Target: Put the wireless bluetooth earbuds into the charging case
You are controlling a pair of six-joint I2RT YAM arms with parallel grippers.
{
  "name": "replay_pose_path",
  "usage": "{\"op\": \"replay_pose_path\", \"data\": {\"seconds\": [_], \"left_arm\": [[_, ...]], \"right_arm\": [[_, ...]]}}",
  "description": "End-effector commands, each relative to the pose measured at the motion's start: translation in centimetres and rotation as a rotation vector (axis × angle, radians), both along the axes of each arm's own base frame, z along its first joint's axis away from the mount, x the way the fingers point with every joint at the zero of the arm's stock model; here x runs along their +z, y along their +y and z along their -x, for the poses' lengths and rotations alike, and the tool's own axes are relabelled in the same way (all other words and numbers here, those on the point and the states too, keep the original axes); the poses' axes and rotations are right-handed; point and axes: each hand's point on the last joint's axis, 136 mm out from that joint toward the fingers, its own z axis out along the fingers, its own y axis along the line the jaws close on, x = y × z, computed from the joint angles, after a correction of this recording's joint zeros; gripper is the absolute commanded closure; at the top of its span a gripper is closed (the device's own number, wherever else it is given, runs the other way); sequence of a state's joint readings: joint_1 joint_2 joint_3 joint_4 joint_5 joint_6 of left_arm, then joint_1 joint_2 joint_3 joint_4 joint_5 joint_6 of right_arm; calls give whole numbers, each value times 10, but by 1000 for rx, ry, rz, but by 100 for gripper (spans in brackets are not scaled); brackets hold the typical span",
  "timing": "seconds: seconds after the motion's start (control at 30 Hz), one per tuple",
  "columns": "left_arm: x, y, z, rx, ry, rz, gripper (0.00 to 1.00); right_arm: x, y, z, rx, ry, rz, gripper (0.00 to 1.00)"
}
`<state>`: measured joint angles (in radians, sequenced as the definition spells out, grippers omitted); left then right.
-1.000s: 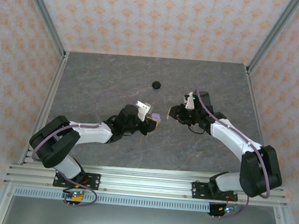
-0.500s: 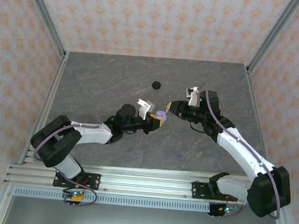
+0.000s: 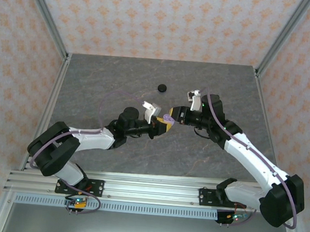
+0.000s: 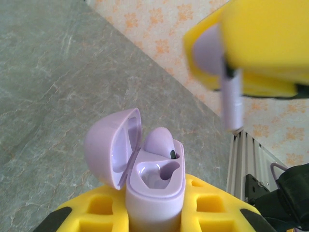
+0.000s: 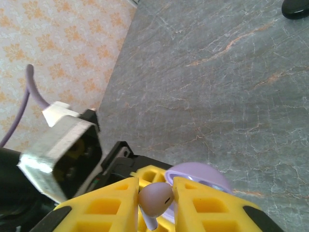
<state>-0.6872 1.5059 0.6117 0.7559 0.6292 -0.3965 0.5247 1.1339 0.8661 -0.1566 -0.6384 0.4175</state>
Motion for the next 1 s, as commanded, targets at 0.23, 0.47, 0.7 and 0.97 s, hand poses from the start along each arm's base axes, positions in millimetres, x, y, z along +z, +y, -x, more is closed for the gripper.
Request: {"op": "replay_pose_path", "data": {"seconds": [0.23,0.47,0.7,0.97], "left_arm": [[34,-6,10,-42,-79,68,95],[35,-6,11,-43,-81,66,95],[37,-7,12,-44,-84,67,95],[39,-6,10,-28,-78,67,95]], "right_arm": [[15,4,0,17,-50,9,76],[11,6,1,21,-46,16,76],[8,6,1,19,-40,28,76],[0,7,5,32,-32,60,76]]}}
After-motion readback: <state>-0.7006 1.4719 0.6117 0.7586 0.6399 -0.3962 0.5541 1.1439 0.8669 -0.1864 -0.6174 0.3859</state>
